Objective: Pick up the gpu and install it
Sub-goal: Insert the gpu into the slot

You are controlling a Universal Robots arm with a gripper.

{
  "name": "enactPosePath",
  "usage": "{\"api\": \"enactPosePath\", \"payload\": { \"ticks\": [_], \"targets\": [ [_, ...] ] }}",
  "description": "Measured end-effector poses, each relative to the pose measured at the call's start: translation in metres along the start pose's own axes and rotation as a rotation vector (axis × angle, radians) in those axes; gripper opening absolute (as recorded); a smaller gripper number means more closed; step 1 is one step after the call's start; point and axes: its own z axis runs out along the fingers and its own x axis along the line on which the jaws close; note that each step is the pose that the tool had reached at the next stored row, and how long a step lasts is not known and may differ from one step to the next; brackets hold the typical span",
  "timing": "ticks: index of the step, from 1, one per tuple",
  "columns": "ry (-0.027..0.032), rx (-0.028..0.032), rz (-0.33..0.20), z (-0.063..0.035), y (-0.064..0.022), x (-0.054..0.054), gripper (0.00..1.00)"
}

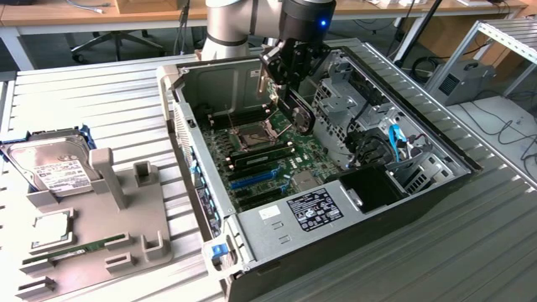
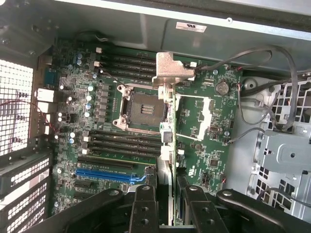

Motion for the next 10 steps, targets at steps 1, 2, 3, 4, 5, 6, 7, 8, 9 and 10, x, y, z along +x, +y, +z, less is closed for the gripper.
{"api": "enactPosePath", "payload": {
  "ticks": [1, 2, 3, 4, 5, 6, 7, 8, 9, 10],
  "targets": [
    [0.0, 0.0, -0.001, 0.0, 0.0, 0.0, 0.26],
    [-0.0001, 0.0, -0.002, 0.0, 0.0, 0.0, 0.26],
    [-0.0001, -0.0001, -0.004, 0.0, 0.0, 0.0, 0.26],
    [-0.0001, 0.0, -0.005, 0.0, 0.0, 0.0, 0.26],
    [-0.0001, -0.0001, -0.007, 0.0, 0.0, 0.0, 0.26],
    [-0.0001, -0.0001, -0.008, 0.0, 0.0, 0.0, 0.26],
    [-0.0002, -0.0002, -0.009, 0.0, 0.0, 0.0, 0.26],
    [-0.0002, -0.0002, -0.012, 0.0, 0.0, 0.0, 0.26],
    [-0.0002, -0.0002, -0.013, 0.0, 0.0, 0.0, 0.26],
    [-0.0002, -0.0002, -0.015, 0.0, 0.0, 0.0, 0.26]
  ]
}}
